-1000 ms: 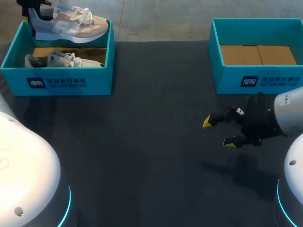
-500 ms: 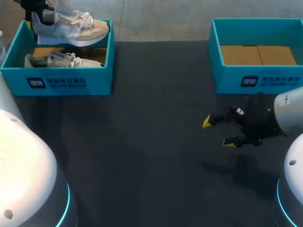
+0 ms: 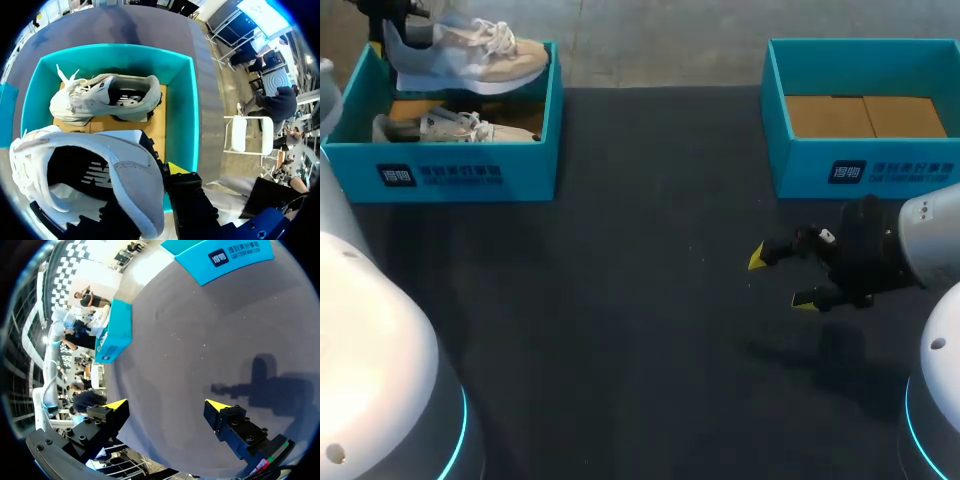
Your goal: Take the shoe out of the shoebox, open the shoe tongue, remove and reinsert the insole, then place the shoe into the shoebox
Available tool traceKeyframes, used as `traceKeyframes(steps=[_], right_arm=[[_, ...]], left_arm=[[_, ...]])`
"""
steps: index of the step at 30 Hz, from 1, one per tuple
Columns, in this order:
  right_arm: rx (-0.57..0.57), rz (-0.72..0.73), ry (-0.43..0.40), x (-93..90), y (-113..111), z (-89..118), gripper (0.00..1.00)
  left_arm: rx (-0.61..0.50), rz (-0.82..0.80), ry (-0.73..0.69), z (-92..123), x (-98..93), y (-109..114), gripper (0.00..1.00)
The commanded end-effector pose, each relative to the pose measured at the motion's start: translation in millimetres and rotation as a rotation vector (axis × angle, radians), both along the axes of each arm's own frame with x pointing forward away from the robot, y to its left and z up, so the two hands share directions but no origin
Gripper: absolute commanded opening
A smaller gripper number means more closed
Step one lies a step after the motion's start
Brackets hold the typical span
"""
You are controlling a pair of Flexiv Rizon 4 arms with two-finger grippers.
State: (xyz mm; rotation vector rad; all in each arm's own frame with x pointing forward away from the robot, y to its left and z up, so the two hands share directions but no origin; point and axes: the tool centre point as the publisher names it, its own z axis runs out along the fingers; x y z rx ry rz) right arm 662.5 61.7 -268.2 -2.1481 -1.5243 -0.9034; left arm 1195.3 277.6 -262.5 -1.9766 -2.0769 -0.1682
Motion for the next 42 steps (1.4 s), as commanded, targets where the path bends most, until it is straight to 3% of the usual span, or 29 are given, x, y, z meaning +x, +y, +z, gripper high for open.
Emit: traceKeyframes(steps=[1, 8, 19, 31, 42], right_arm=[[-0.005, -0.004, 0.001, -1.4, 1, 1, 1.00], [-0.005, -0.004, 0.001, -1.4, 1, 1, 1.00], [-0.005, -0.004, 0.001, -1.4, 1, 1, 1.00], [-0.005, -0.004, 0.001, -1.4, 1, 1, 1.00], [-0.005, -0.004, 0.001, -1.4, 1, 1, 1.00]], left_arm=[[-0.025, -0.013, -0.044, 25, -11.1, 2, 0.00], [-0.026, -0.030, -0.091, 39, -15.4, 0, 0.00], [-0.011, -0.027, -0.116, 44, -20.6, 13, 0.00], [0.036, 0.002, -0.111, 32, -17.1, 26, 0.00], [0.041, -0.011, -0.071, 0, -7.7, 31, 0.00]])
